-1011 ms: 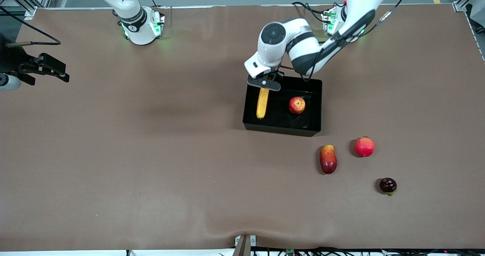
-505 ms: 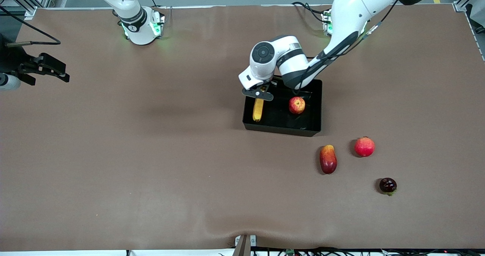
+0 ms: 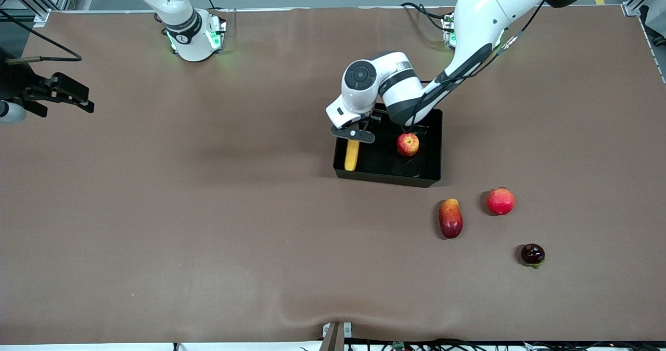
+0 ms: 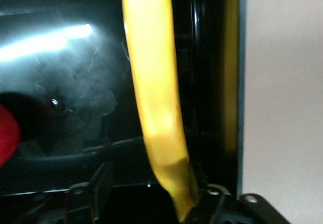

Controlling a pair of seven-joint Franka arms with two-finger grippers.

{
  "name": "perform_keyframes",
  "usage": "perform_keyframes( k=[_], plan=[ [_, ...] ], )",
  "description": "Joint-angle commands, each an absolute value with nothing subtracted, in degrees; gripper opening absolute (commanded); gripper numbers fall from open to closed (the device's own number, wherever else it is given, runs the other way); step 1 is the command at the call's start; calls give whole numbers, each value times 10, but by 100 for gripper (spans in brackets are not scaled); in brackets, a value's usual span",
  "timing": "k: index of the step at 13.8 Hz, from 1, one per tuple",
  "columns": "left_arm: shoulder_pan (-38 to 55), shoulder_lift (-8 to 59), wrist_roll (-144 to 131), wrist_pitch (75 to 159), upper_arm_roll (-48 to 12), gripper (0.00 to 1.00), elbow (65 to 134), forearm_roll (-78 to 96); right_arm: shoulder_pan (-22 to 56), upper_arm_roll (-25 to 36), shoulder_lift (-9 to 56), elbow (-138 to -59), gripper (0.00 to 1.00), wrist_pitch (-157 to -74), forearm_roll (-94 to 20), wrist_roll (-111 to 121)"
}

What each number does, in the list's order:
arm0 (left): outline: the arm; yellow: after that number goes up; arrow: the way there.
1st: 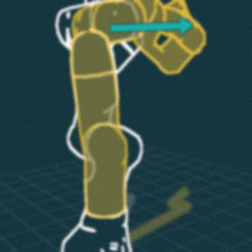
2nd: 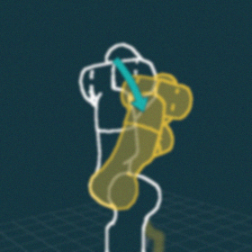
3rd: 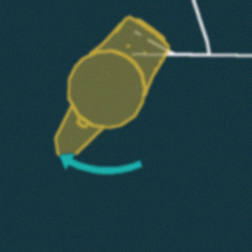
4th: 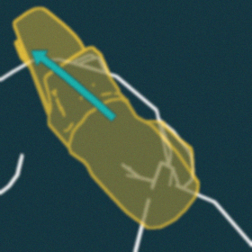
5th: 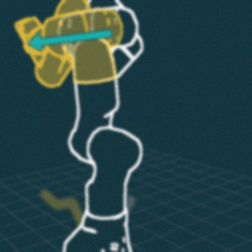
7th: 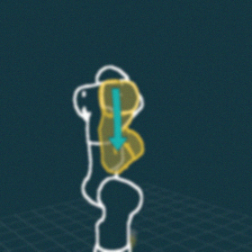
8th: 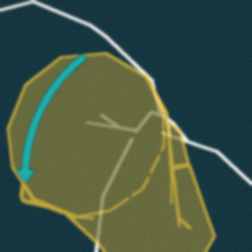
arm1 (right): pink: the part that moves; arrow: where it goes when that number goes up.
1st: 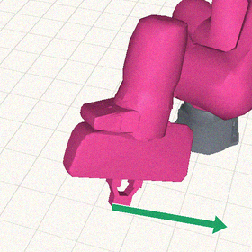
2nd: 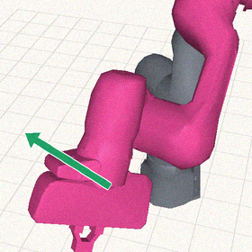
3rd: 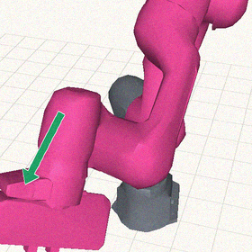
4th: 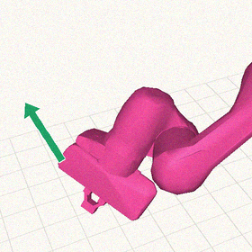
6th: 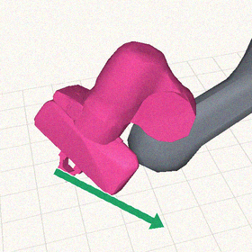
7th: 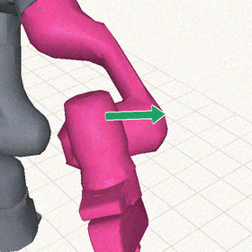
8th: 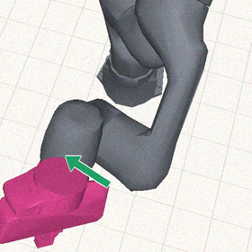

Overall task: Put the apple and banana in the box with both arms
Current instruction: 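Open the left gripper to release the banana and lift away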

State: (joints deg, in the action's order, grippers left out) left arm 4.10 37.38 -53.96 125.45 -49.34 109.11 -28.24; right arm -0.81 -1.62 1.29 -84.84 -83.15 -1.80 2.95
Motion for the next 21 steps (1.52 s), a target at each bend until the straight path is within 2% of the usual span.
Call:
perform_keyframes(
  k=[1,5,7,13,21],
  plan=[
    [39,328,-547,1161,-511,100,1040,-288,-16,-19,15,-843,100,-841,-27,30],
    [34,316,-541,960,-528,100,885,-287,-12,-19,22,-842,100,-846,-25,31],
    [11,307,-538,902,-530,100,838,-286,-10,-19,22,-842,100,-846,-25,31],
    [-199,240,-480,889,-576,100,831,-241,-12,-19,22,-842,100,-846,-27,31],
    [-282,201,-476,889,-576,100,831,-243,-8,-19,22,-843,100,-846,-23,31]
  ],
)
